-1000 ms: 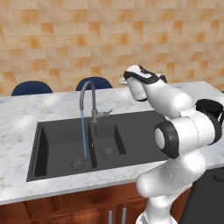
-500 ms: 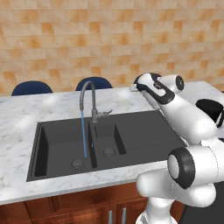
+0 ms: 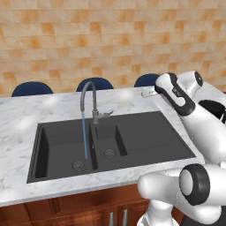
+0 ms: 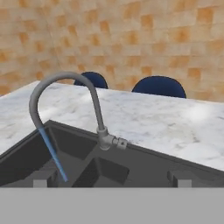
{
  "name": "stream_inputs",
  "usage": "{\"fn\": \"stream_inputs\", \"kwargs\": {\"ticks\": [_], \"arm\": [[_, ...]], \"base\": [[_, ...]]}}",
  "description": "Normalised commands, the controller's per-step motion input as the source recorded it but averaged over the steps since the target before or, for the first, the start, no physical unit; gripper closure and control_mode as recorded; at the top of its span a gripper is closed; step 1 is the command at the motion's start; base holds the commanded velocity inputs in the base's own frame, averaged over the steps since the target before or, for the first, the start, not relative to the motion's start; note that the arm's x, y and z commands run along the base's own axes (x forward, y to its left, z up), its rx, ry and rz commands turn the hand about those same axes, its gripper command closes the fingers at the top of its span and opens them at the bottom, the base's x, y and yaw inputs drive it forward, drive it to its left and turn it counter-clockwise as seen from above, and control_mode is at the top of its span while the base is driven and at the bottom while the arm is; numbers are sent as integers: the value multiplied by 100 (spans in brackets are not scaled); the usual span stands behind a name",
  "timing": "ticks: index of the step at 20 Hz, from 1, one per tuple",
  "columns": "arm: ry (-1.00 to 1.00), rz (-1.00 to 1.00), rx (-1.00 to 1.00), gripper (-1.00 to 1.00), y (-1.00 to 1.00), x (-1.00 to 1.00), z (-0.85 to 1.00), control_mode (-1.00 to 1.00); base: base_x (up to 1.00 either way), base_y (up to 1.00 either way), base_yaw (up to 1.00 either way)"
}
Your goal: Turn on the sink faucet and place the jug under the water for a few seconds to fill it up.
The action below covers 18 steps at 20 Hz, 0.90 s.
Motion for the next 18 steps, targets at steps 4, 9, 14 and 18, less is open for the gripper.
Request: {"fn": "stream_inputs", "kwargs": {"ticks": [4,9,14,18], "arm": [[5,19,-11,-100,-16,-51,0,-100],[0,7,-2,-100,-24,-34,0,-100],[0,4,0,-100,-33,-27,-5,-100],[-2,18,-1,-100,-32,-21,-15,-100]], "base": [[0,0,0],[0,0,0],[0,0,0],[0,0,0]]}}
